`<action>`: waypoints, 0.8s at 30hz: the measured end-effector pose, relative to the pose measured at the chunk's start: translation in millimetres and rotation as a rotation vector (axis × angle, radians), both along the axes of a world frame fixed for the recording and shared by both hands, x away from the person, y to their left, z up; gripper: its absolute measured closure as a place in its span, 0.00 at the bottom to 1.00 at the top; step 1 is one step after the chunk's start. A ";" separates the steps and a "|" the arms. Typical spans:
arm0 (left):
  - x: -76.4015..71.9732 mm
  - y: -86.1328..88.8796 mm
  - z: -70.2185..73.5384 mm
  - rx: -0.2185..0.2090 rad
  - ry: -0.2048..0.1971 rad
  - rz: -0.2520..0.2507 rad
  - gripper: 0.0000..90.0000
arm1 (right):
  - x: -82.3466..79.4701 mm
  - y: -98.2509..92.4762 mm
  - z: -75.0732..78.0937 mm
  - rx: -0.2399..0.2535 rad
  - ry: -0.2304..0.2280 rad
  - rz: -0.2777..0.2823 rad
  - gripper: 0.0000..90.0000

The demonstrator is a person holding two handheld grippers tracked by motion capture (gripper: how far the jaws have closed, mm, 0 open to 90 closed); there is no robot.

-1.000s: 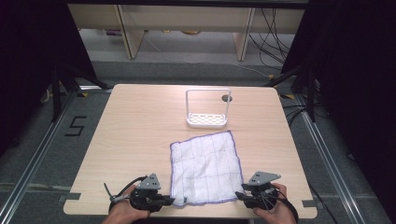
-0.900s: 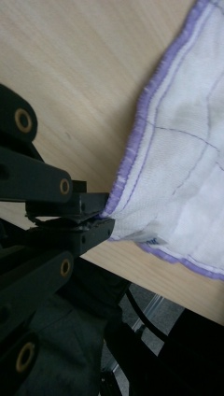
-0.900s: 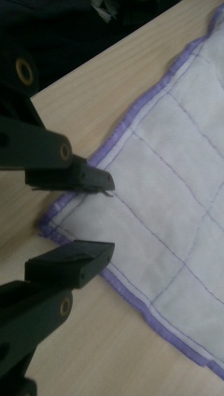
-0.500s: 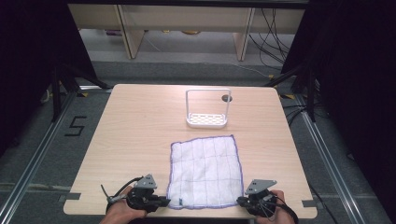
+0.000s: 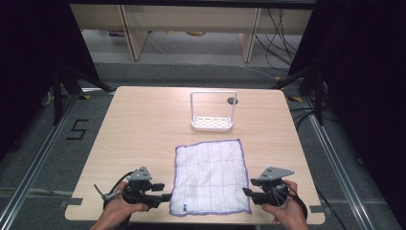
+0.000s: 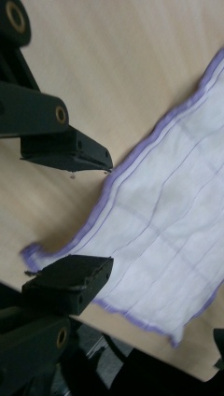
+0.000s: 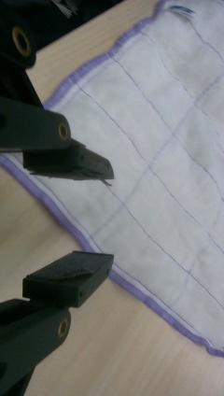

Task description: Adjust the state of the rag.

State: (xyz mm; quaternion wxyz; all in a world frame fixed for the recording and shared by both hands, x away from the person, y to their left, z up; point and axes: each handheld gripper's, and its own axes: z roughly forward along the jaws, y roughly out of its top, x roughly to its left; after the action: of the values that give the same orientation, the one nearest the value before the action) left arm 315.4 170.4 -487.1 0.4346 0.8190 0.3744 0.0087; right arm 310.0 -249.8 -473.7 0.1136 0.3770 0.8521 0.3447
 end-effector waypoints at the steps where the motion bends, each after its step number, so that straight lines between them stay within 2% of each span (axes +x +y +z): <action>1: 5.9 0.8 0.9 -0.007 -0.004 0.019 0.49 | 6.2 -1.7 0.4 0.012 -0.024 0.004 0.54; 3: 18.5 2.4 2.8 0.002 -0.021 0.047 0.49 | 16.2 -2.4 2.6 0.040 0.008 -0.046 0.50; 4: 27.2 3.4 3.6 0.017 -0.031 0.055 0.49 | 22.6 -2.9 2.9 0.042 0.009 -0.050 0.50; 7: 44.6 1.1 4.9 0.023 -0.037 0.082 0.48 | 42.4 -3.9 3.2 0.026 -0.011 -0.062 0.47; 8: 51.1 1.4 5.5 0.048 -0.051 0.080 0.48 | 49.4 -4.2 3.3 0.031 -0.020 -0.069 0.46; 9: 57.0 0.1 5.1 0.054 -0.065 0.094 0.47 | 55.4 -3.9 4.3 0.029 -0.001 -0.091 0.44; 10: 63.8 -1.9 4.7 0.048 -0.067 0.111 0.47 | 62.7 -4.6 3.6 0.021 -0.016 -0.086 0.43; 11: 67.9 -3.0 4.2 0.033 -0.061 0.118 0.47 | 70.2 -5.0 4.9 0.019 -0.009 -0.091 0.42; 13: 79.9 -4.0 3.4 0.073 -0.080 0.123 0.46 | 81.5 -4.9 4.5 0.037 -0.015 -0.115 0.38; 14: 85.2 -4.6 3.4 0.095 -0.079 0.122 0.45 | 90.0 -7.0 6.0 0.014 -0.011 -0.112 0.38; 15: 89.0 -5.9 2.5 0.096 -0.085 0.135 0.44 | 95.5 -6.9 7.4 0.023 -0.002 -0.125 0.37; 16: 93.5 -6.7 2.8 0.116 -0.085 0.152 0.43 | 100.6 -7.3 7.2 0.023 -0.013 -0.124 0.37; 17: 97.9 -7.0 2.4 0.119 -0.083 0.159 0.43 | 104.7 -5.1 7.0 0.040 -0.003 -0.149 0.37; 19: 105.2 -9.6 1.7 0.112 -0.073 0.173 0.41 | 115.9 -5.5 9.3 0.015 -0.016 -0.126 0.38; 20: 108.9 -10.2 1.4 0.116 -0.076 0.170 0.41 | 121.4 -4.2 8.0 0.015 -0.044 -0.124 0.38; 21: 112.1 -11.5 1.4 0.127 -0.078 0.178 0.41 | 124.5 -3.3 10.6 0.004 -0.012 -0.134 0.39; 22: 115.3 -13.1 0.6 0.115 -0.078 0.189 0.40 | 129.4 -2.0 9.5 0.009 -0.024 -0.135 0.39; 23: 118.8 -13.3 0.5 0.123 -0.070 0.181 0.40 | 134.6 -1.6 8.8 0.009 -0.030 -0.123 0.39; 24: 121.4 -15.0 0.1 0.130 -0.074 0.187 0.40 | 137.9 1.3 7.6 0.021 -0.025 -0.142 0.39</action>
State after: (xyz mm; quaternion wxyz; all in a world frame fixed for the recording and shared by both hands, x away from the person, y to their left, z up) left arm 436.8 155.3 -487.0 0.3915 0.8061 0.4315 0.1035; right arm 447.9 -248.5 -466.1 0.1448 0.4333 0.8181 0.3493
